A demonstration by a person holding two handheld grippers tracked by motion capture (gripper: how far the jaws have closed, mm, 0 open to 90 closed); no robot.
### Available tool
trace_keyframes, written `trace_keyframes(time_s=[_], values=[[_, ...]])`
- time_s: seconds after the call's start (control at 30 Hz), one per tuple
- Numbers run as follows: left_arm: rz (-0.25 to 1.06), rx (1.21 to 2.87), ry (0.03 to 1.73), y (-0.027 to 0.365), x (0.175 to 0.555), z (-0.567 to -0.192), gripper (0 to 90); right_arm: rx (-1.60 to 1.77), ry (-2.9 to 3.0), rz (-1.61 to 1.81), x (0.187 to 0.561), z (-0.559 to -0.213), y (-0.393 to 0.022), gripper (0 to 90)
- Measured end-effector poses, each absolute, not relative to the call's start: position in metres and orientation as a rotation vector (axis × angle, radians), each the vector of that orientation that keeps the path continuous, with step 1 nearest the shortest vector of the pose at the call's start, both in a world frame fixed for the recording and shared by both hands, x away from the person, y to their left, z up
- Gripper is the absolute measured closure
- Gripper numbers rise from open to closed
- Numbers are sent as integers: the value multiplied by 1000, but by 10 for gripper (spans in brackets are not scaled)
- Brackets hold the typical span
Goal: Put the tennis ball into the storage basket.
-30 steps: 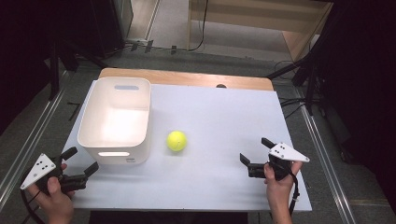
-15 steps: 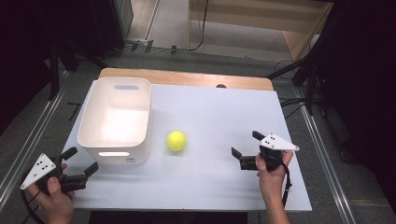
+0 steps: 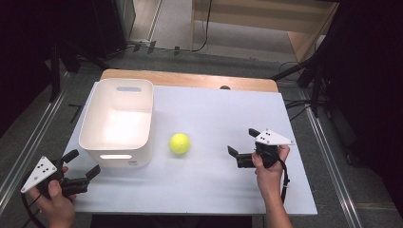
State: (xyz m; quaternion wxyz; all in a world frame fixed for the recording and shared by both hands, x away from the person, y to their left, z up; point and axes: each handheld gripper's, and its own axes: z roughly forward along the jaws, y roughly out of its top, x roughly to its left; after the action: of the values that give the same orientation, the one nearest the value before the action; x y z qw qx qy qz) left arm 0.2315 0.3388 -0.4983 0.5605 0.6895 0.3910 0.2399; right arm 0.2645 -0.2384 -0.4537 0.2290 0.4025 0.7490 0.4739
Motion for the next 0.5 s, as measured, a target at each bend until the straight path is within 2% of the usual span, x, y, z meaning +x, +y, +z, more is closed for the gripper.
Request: trace_keyframes(time_s=[0.5], values=[[555,1618,921,340,231,-498,0,1051,2139,1323,286,-449,-206,0]])
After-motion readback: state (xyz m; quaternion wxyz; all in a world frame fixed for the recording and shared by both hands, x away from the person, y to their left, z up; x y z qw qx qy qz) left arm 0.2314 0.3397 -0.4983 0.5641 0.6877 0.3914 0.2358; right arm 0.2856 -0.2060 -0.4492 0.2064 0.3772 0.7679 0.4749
